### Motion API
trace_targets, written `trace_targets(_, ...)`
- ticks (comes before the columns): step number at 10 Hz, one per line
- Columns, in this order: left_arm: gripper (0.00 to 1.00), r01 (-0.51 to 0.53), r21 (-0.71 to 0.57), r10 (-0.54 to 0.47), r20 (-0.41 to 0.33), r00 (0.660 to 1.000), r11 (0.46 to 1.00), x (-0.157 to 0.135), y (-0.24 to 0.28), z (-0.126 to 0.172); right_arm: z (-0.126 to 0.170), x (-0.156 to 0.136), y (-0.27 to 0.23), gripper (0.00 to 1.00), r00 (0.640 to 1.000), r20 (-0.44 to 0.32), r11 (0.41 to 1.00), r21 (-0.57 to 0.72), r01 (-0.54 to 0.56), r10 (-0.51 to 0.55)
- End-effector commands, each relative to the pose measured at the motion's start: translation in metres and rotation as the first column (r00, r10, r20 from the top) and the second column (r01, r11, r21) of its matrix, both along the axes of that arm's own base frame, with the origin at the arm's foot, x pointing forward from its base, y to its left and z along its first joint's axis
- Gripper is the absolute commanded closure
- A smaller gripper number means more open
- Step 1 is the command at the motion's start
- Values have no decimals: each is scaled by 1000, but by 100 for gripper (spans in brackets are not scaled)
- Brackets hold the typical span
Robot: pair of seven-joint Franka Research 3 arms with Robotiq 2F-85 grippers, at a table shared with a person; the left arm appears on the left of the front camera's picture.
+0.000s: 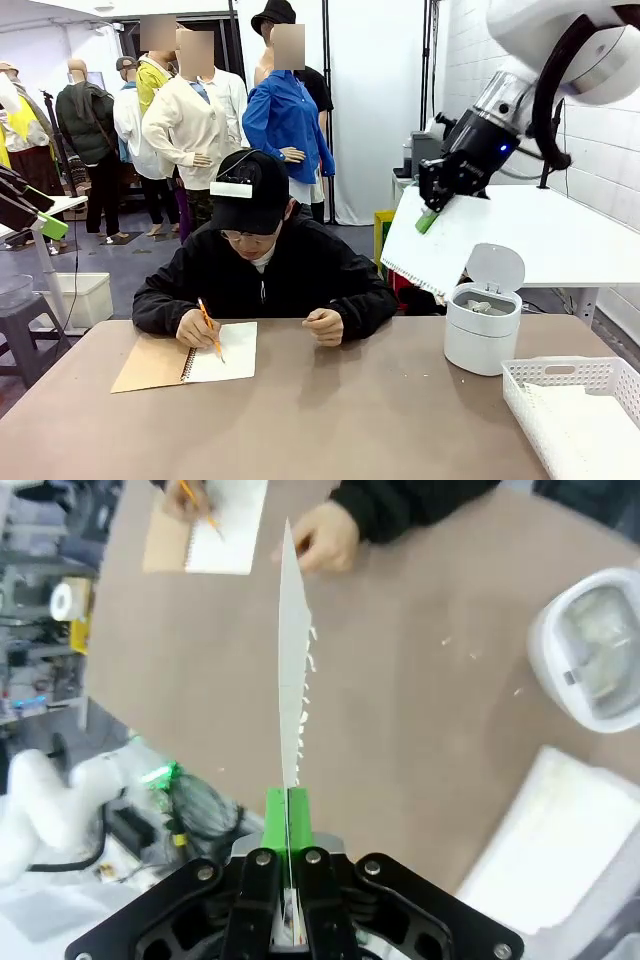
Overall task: Sort the paper based on its condition.
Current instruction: If a person hands you a paper, place it in the Organizing basket , and if it's crumpled, put it in the Trash can.
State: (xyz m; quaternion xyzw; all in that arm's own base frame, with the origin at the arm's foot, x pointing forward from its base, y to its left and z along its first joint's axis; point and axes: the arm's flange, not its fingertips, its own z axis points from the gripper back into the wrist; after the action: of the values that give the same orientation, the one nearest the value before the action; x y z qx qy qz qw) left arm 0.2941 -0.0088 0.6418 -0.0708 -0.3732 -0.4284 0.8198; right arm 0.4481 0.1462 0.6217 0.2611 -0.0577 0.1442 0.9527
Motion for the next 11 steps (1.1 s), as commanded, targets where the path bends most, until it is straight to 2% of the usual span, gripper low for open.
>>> trace_targets(1, 0, -7, -1, 7, 8, 1000, 1000, 1, 1, 0, 18, -2, -12, 100, 990, 123, 996, -64, -58, 65)
trace_targets(3, 0, -7, -1, 7, 8, 1000, 1000, 1, 1, 0, 44, -12, -32, 100, 967, 240, 983, -179, -41, 84)
trace_targets(5, 0, -7, -1, 7, 8, 1000, 1000, 1, 1, 0, 60, -31, -57, 100, 946, 312, 968, -250, -1, 81)
trace_targets(7, 0, -7, -1, 7, 8, 1000, 1000, 1, 1, 0, 69, -52, -72, 100, 926, 375, 936, -339, 89, 48)
trace_targets(8, 0, -7, -1, 7, 8, 1000, 1000, 1, 1, 0, 76, -49, -78, 100, 920, 392, 936, -326, 133, 6)
trace_targets(9, 0, -7, -1, 7, 8, 1000, 1000, 1, 1, 0, 83, -41, -70, 100, 940, 333, 953, -301, 34, 71)
trace_targets(11, 0, -7, -1, 7, 8, 1000, 1000, 1, 1, 0, 83, -41, -70, 100, 940, 333, 953, -301, 34, 71)
